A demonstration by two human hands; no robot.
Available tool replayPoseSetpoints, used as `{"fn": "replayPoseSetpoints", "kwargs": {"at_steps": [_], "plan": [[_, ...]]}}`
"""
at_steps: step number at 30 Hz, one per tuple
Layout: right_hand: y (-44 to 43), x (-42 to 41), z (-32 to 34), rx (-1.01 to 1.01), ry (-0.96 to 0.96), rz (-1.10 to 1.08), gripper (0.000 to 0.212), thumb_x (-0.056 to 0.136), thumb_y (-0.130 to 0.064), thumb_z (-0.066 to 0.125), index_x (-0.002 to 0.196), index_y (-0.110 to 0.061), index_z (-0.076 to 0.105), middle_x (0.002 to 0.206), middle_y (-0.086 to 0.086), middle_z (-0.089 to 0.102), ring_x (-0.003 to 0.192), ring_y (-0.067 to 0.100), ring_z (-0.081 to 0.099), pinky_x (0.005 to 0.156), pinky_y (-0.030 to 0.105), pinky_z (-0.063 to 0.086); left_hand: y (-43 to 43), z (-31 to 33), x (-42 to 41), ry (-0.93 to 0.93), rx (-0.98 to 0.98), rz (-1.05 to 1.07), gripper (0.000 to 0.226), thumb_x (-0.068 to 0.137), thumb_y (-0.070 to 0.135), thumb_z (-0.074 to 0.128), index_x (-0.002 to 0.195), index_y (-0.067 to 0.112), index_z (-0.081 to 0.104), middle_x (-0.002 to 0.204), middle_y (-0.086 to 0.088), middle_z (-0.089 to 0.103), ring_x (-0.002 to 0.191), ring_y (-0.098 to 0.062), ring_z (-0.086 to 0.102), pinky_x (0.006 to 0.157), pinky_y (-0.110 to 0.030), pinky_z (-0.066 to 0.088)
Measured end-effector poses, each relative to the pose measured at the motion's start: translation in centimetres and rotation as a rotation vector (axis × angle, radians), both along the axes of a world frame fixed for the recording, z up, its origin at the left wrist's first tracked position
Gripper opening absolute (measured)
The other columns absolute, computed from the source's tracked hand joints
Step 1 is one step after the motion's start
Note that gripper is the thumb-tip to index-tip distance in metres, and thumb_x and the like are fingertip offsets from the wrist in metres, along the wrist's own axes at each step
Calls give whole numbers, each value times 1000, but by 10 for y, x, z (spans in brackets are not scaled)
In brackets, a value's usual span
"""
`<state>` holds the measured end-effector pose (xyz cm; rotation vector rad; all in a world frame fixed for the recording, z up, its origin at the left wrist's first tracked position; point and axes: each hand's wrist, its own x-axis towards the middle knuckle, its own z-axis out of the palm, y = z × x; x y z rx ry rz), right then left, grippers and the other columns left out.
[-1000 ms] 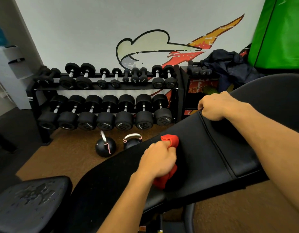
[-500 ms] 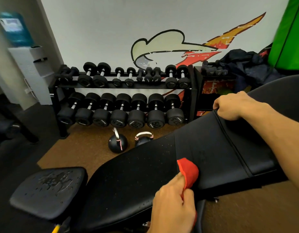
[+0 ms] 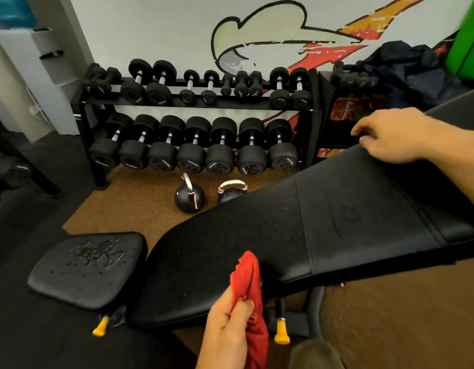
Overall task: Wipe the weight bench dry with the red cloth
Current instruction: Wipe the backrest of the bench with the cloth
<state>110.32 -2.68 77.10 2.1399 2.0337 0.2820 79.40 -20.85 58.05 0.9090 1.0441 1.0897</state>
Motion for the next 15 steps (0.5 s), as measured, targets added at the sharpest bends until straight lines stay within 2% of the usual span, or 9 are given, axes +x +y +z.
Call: {"fn": "replayPoseSetpoints", "kwargs": {"at_steps": [2, 4, 5, 6, 8, 10, 12, 14, 15], "plan": [[-20, -19, -8, 123, 16, 118, 37, 100, -30, 53, 135, -24, 64, 137, 8, 64, 125, 34, 59, 103, 45, 45, -3, -2, -2, 6, 3, -76, 61, 96, -25, 34, 135, 12, 61, 126, 15, 70, 107, 3, 69, 85, -4, 48], [-50, -43, -25, 164, 93, 223, 36, 98, -33, 54, 131, -24, 66, 132, 3, 67, 125, 28, 60, 107, 46, 42, -5, -2, -5, 61, 62, -184, 63, 93, -8, 47, 132, 37, 69, 132, 22, 67, 88, 5, 64, 78, -6, 44], [-66, -54, -34, 139, 131, 248, 38, 97, -37, 52, 130, -26, 66, 132, -2, 67, 126, 23, 59, 109, 46, 41, -4, -2, -10, 116, 103, -221, 66, 90, 3, 48, 130, 53, 64, 133, 28, 64, 84, 8, 56, 73, -6, 41], [-80, -64, -43, 103, 158, 263, 40, 97, -41, 50, 131, -29, 65, 133, -7, 65, 128, 20, 57, 112, 44, 39, -1, -4, -14, 192, 151, -253, 68, 91, 8, 48, 132, 61, 58, 134, 33, 61, 87, 10, 53, 75, -7, 39], [-102, -73, -62, 49, 159, 254, 43, 96, -47, 45, 133, -33, 63, 135, -12, 62, 132, 15, 54, 116, 40, 35, 7, -6, -22, 364, 246, -291, 67, 99, 5, 50, 139, 58, 51, 135, 43, 54, 113, 14, 57, 93, -5, 38], [-117, -72, -78, 85, 88, 226, 40, 97, -46, 48, 131, -32, 65, 133, -11, 63, 129, 15, 56, 115, 38, 35, 15, -5, -25, 573, 384, -318, 65, 101, 7, 54, 143, 56, 45, 137, 51, 45, 134, 18, 42, 107, -3, 29], [-120, -72, -88, 194, 23, 208, 32, 97, -40, 54, 121, -27, 70, 124, -5, 69, 120, 20, 63, 111, 39, 39, 21, -4, -24, 706, 481, -361, 64, 101, 16, 55, 147, 59, 40, 143, 50, 39, 138, 21, 34, 112, -6, 27], [-117, -77, -93, 289, -3, 197, 25, 98, -35, 55, 110, -22, 73, 113, -1, 72, 109, 24, 67, 106, 41, 42, 29, -5, -20, 784, 537, -406, 61, 101, 25, 51, 152, 54, 35, 148, 42, 42, 133, 15, 44, 110, -14, 36], [-116, -80, -95, 313, -16, 189, 25, 98, -35, 54, 107, -21, 73, 110, 0, 73, 106, 25, 67, 105, 41, 44, 34, -4, -17, 811, 540, -426, 58, 102, 28, 48, 154, 49, 34, 147, 33, 48, 126, 7, 52, 107, -22, 44]]}}
